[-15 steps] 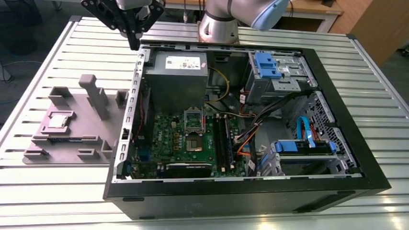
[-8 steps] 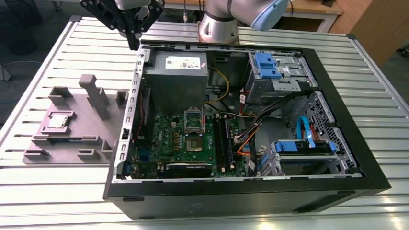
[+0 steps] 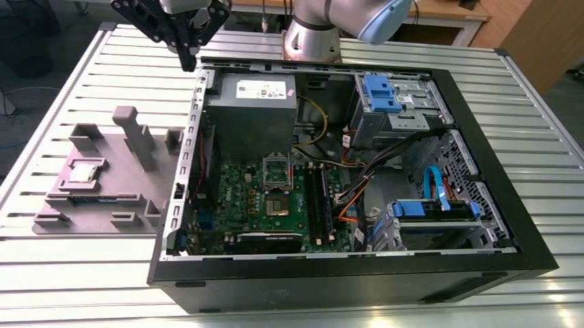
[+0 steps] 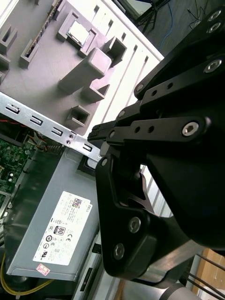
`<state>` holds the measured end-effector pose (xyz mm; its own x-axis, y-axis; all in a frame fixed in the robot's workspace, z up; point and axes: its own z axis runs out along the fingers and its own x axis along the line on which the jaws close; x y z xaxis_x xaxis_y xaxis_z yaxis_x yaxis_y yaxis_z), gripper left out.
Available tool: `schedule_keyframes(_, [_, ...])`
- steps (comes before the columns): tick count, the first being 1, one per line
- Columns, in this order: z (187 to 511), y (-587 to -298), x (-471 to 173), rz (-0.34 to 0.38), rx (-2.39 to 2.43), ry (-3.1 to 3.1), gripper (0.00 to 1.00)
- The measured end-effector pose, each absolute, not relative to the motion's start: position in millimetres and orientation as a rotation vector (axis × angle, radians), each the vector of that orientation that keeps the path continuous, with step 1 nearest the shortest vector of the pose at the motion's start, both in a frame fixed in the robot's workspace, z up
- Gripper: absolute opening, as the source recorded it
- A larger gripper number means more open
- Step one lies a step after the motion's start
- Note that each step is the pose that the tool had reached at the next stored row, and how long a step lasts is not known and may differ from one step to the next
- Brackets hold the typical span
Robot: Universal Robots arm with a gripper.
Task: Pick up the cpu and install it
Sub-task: 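Reach for the cpu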
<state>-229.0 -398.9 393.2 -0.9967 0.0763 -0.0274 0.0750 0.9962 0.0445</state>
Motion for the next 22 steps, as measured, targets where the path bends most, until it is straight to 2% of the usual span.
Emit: schedule_keyframes(22, [393, -399, -256, 0.068, 0.118, 3.109, 0.11])
